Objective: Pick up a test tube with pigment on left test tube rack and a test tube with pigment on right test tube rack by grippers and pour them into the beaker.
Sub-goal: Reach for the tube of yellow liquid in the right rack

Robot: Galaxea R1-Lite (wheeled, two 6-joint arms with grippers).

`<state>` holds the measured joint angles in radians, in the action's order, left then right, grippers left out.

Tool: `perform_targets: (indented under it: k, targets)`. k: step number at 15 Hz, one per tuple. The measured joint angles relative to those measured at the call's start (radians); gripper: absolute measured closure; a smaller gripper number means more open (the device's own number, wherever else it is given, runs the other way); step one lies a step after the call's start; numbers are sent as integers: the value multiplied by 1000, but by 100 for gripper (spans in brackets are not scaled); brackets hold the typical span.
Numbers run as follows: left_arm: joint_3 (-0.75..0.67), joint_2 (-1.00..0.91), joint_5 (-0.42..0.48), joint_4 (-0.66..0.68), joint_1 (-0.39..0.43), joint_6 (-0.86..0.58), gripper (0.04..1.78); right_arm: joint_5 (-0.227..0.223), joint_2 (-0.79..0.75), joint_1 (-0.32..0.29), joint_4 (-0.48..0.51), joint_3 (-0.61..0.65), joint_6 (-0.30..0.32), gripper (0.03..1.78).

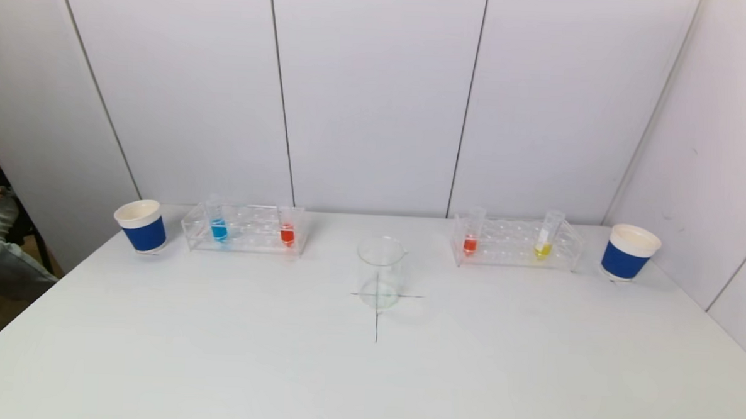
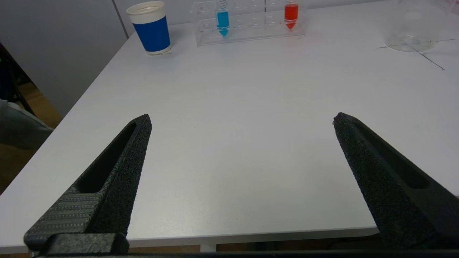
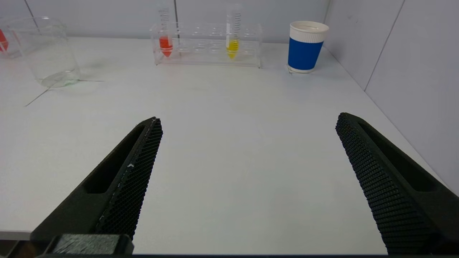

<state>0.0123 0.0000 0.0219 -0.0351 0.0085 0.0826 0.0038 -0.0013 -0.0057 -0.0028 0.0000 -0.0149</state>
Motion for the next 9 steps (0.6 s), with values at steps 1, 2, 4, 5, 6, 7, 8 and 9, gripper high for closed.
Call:
perform_targets:
  k: [1, 2, 4, 5, 6, 7, 8, 9]
  targets:
    - [0, 0, 0, 0, 0, 0, 5, 0, 0, 0, 0, 0, 0, 5]
    - [0, 0, 0, 0, 0, 0, 5, 0, 0, 0, -1, 0, 0, 5]
    - [0, 0, 0, 0, 0, 0, 5, 0, 0, 0, -1, 0, 0, 5]
    - [0, 0, 0, 0, 0, 0, 5, 0, 0, 0, -1, 0, 0, 5]
    - [0, 0, 0, 0, 0, 0, 5, 0, 0, 0, -1, 0, 0, 5]
    - [0, 0, 0, 0, 0, 0, 5, 0, 0, 0, -1, 0, 0, 5]
    - [0, 0, 0, 0, 0, 0, 5, -1, 0, 0, -2, 0, -1, 5]
    - [0, 0, -1, 0, 0, 0, 5, -3, 0, 0, -2, 0, -5, 5]
